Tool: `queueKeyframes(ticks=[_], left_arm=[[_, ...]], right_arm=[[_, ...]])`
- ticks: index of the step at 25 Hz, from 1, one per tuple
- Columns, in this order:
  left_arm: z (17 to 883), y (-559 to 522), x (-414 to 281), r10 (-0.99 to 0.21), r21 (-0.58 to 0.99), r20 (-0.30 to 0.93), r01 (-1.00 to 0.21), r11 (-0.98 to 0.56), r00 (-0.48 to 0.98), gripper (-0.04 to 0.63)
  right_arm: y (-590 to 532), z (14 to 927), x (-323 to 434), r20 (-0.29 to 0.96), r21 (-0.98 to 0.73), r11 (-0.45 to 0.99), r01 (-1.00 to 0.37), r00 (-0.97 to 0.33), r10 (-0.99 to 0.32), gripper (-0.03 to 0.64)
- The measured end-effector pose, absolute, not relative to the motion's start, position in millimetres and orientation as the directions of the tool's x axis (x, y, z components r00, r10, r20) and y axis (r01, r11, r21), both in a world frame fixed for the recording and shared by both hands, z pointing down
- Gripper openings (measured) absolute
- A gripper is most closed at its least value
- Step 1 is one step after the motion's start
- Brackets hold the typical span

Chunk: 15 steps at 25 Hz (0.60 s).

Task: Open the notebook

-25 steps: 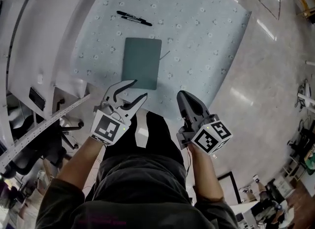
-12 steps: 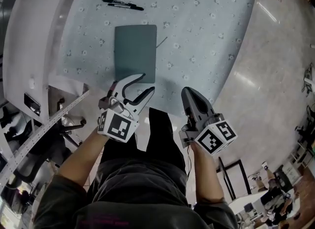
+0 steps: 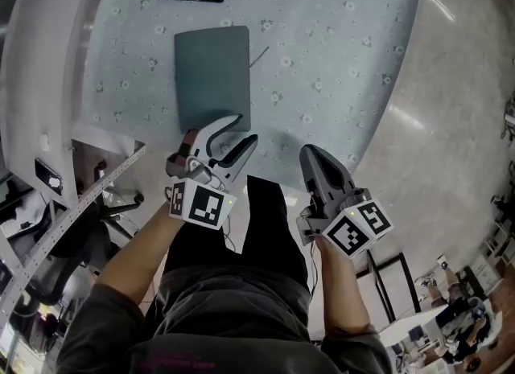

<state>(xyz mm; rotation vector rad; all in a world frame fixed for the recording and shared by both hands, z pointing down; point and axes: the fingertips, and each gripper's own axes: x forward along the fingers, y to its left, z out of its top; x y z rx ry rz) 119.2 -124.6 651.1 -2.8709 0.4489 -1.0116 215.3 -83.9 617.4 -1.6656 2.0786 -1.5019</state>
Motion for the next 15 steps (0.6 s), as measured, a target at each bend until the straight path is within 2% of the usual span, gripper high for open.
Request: queueKeyframes(ticks=[15], left_arm=[[686,-118,120,-0.358,-0.358,0.611,-0.157,-0.92,0.706,0.189]], right_arm=[[-66,639,216,0.497,-0.72,-0.082,-0.689,-0.43,-0.753,0.002]])
